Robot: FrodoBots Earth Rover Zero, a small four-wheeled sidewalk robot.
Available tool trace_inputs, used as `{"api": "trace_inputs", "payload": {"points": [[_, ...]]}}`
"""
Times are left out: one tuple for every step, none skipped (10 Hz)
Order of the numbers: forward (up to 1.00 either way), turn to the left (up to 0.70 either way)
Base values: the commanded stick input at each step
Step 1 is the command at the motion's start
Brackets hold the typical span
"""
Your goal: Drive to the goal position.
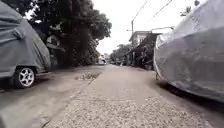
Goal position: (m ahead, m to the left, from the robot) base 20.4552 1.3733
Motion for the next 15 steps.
{"api": "trace_inputs", "payload": {"points": [[1.00,0.00],[1.00,0.00],[1.00,0.00],[1.00,0.00],[1.00,0.00],[1.00,0.00],[1.00,0.00],[1.00,0.00],[1.00,-0.24],[1.00,-0.01],[1.00,0.00],[1.00,0.00],[1.00,0.00],[1.00,0.00],[1.00,0.00]]}}
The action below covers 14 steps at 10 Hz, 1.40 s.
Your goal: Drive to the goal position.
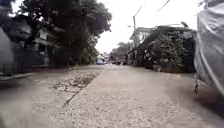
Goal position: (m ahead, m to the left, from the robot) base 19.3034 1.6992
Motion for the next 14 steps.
{"api": "trace_inputs", "payload": {"points": [[1.00,0.00],[1.00,0.00],[1.00,0.00],[1.00,0.00],[1.00,0.00],[1.00,0.00],[1.00,0.00],[1.00,0.00],[1.00,0.19],[1.00,0.24],[1.00,0.05],[1.00,0.00],[1.00,0.00],[1.00,0.00]]}}
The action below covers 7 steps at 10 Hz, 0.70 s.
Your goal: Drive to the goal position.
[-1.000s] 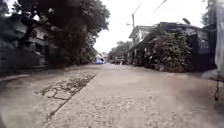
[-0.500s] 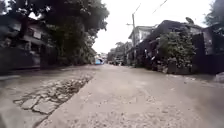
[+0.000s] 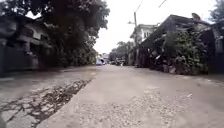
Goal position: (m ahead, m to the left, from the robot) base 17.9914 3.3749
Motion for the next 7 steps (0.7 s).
{"api": "trace_inputs", "payload": {"points": [[1.00,0.00],[1.00,0.00],[1.00,0.00],[1.00,0.00],[1.00,0.00],[1.00,0.00],[1.00,0.00]]}}
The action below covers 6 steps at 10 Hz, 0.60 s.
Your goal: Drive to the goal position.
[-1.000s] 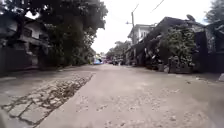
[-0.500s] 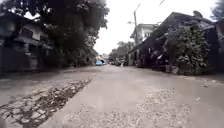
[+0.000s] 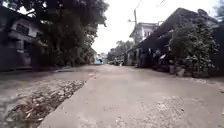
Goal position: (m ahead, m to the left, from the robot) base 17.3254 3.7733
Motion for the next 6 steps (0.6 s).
{"api": "trace_inputs", "payload": {"points": [[1.00,0.00],[1.00,0.00],[1.00,0.00],[1.00,0.00],[1.00,0.00],[1.00,0.00]]}}
